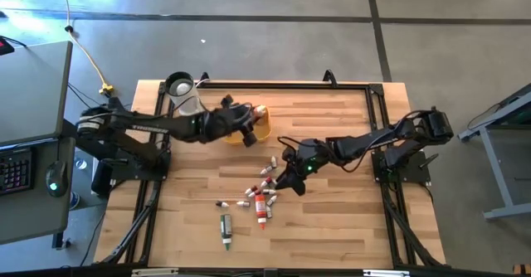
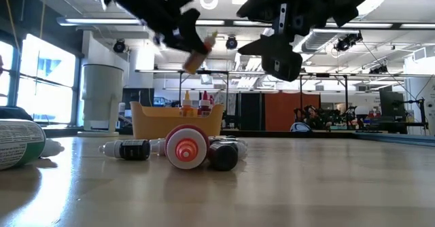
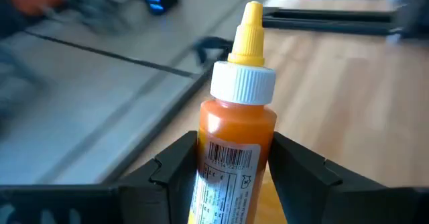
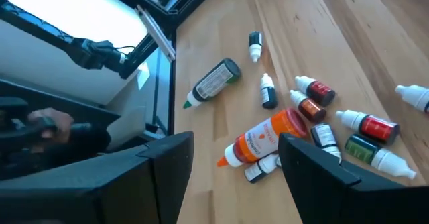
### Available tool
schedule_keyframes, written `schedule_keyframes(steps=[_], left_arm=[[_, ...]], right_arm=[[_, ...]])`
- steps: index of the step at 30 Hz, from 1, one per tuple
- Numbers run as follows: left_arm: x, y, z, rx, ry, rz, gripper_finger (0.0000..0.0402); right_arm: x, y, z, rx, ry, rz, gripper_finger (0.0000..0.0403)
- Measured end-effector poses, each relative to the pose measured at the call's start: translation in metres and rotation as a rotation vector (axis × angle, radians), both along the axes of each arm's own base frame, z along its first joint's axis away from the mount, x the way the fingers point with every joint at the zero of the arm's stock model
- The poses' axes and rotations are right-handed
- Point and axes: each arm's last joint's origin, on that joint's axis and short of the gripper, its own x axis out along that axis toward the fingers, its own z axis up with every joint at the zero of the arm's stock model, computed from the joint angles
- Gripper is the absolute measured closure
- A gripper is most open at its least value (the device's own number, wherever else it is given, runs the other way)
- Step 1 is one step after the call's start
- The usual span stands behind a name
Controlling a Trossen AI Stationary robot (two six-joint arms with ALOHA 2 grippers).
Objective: Pick & Place food coloring
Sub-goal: Put the large yellow food coloring bottle into the yellow bin
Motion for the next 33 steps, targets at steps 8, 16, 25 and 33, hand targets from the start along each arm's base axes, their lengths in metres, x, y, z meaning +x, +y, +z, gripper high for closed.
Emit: schedule_keyframes(steps=[8,16,25,33], left_arm=[[0.011,0.017,-0.048,-0.06,-0.166,-0.105,0.0232],[0.014,0.009,-0.084,-0.097,-0.176,-0.065,0.0232],[0.007,-0.006,-0.088,-0.049,-0.293,-0.03,0.0276],[0.001,-0.006,-0.113,-0.132,-0.232,0.022,0.0281]], right_arm=[[0.0,0.004,0.0,-0.041,-0.012,-0.011,0.019],[0.0,0.004,0.0,-0.066,-0.024,-0.002,0.019],[0.0,0.004,0.0,-0.066,-0.025,-0.002,0.019],[0.0,0.003,0.0,-0.079,-0.028,-0.02,0.019]])
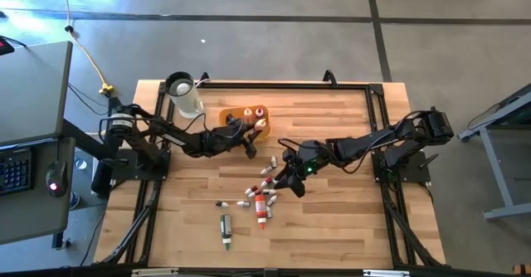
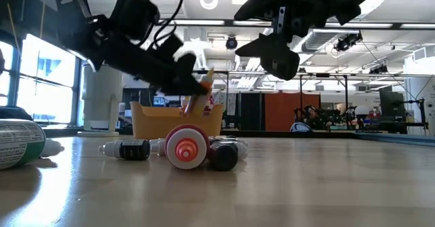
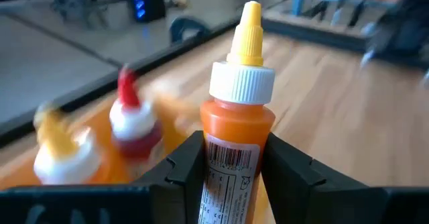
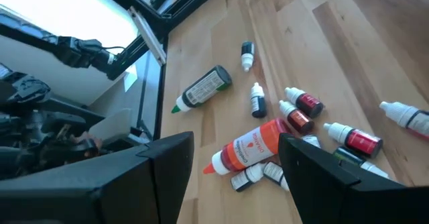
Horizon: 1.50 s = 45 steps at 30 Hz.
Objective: Pick & Place food coloring
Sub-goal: Put the large yellow food coloring bottle into the yellow bin
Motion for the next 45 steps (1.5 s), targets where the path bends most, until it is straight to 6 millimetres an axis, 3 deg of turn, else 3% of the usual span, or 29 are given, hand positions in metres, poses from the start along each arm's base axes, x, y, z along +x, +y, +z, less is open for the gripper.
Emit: schedule_keyframes(steps=[5,20,31,45], left_arm=[[0.005,0.002,-0.01,0.005,-0.06,0.028,0.0281],[0.033,0.006,-0.035,0.068,0.004,0.092,0.0281],[0.039,0.007,-0.034,0.084,0.026,0.093,0.0214],[0.038,0.007,-0.021,0.151,0.035,0.076,0.0209]], right_arm=[[0.001,-0.001,0.0,-0.012,-0.007,-0.027,0.019],[0.001,-0.002,0.001,-0.005,-0.014,-0.033,0.019],[0.001,-0.002,0.001,-0.005,-0.014,-0.033,0.019],[0.001,-0.002,0.001,-0.005,-0.014,-0.033,0.019]])
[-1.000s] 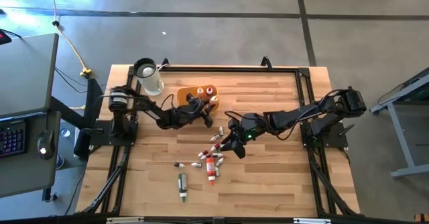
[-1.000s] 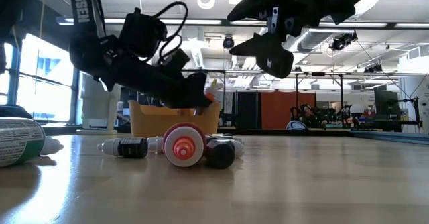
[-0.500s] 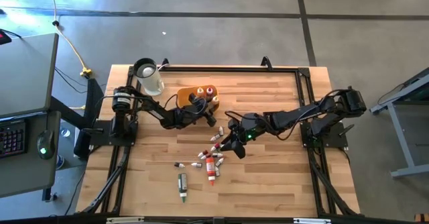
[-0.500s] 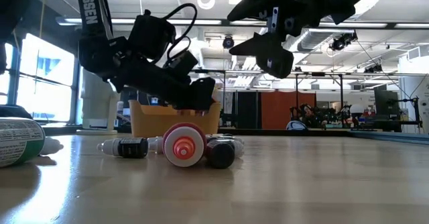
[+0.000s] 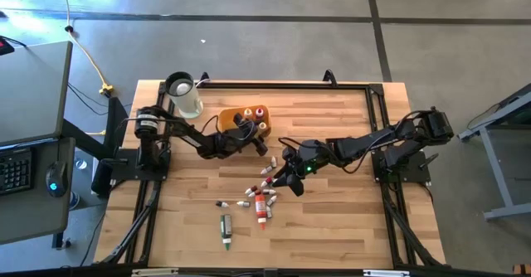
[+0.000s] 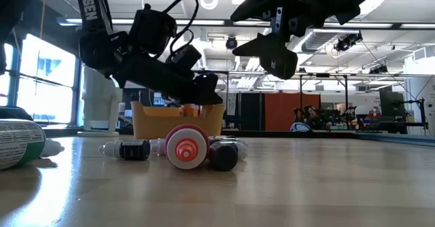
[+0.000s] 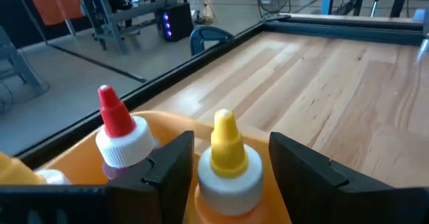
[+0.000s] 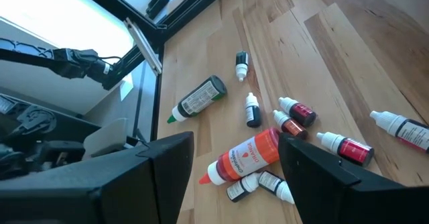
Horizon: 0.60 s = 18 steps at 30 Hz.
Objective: Pick & Place food coloring
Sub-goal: Put the large yellow food coloring bottle into the yellow bin, then put the large green food coloring bottle into the yellow bin
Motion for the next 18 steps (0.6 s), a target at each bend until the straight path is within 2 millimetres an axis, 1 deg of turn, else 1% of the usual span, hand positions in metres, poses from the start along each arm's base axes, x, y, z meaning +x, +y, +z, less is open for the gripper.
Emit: schedule_keyframes(steps=[3,7,10,14,18], left_arm=[[-0.001,-0.001,0.006,0.011,0.016,-0.004,0.0209],[-0.004,-0.01,0.02,0.03,0.04,-0.028,0.0208],[-0.008,-0.021,0.037,0.089,0.053,-0.047,0.0208],[-0.018,-0.04,0.067,0.198,0.073,-0.046,0.0208],[-0.035,-0.062,0.094,0.318,0.146,-0.071,0.0208]], right_arm=[[0.0,0.0,0.0,0.0,0.001,0.0,0.019],[0.0,0.0,0.0,0.0,0.001,0.0,0.019],[0.0,0.0,0.0,0.0,0.001,0.0,0.019],[0.0,0.0,0.0,-0.006,-0.002,0.003,0.019],[0.0,0.0,0.0,-0.092,-0.032,0.047,0.019]])
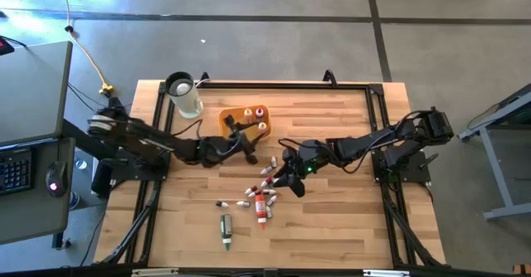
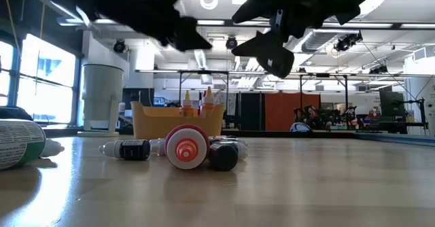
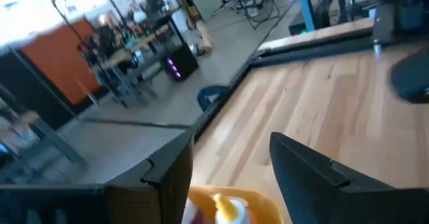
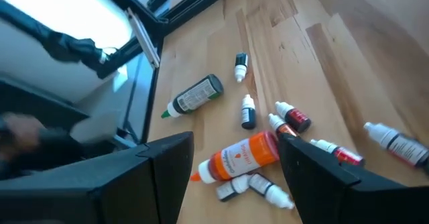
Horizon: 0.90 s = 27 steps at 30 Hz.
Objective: Pick & Place food coloring
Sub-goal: Put the large green food coloring bottle into the yellow bin
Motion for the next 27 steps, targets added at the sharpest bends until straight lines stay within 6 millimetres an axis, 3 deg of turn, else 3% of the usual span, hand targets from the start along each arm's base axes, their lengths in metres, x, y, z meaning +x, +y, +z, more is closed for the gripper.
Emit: schedule_keyframes(steps=[7,12,15,20,23,27], left_arm=[[-0.029,-0.022,0.042,0.044,-0.077,0.005,0.0208],[-0.041,-0.031,0.056,0.163,0.064,-0.216,0.0208],[-0.043,-0.033,0.058,0.17,0.18,-0.354,0.0208],[-0.045,-0.034,0.053,0.014,0.262,-0.402,0.0208],[-0.047,-0.036,0.046,-0.099,0.296,-0.449,0.0208],[-0.05,-0.036,0.04,-0.124,0.368,-0.478,0.0208]], right_arm=[[0.0,0.004,-0.001,-0.136,-0.039,0.025,0.019],[-0.002,0.013,-0.001,-0.302,-0.093,0.087,0.019],[-0.003,0.021,-0.001,-0.506,-0.167,0.198,0.019],[-0.006,0.035,-0.001,-0.753,-0.247,0.313,0.019],[-0.007,0.04,-0.001,-0.838,-0.256,0.314,0.019],[-0.008,0.041,-0.001,-0.865,-0.248,0.292,0.019]])
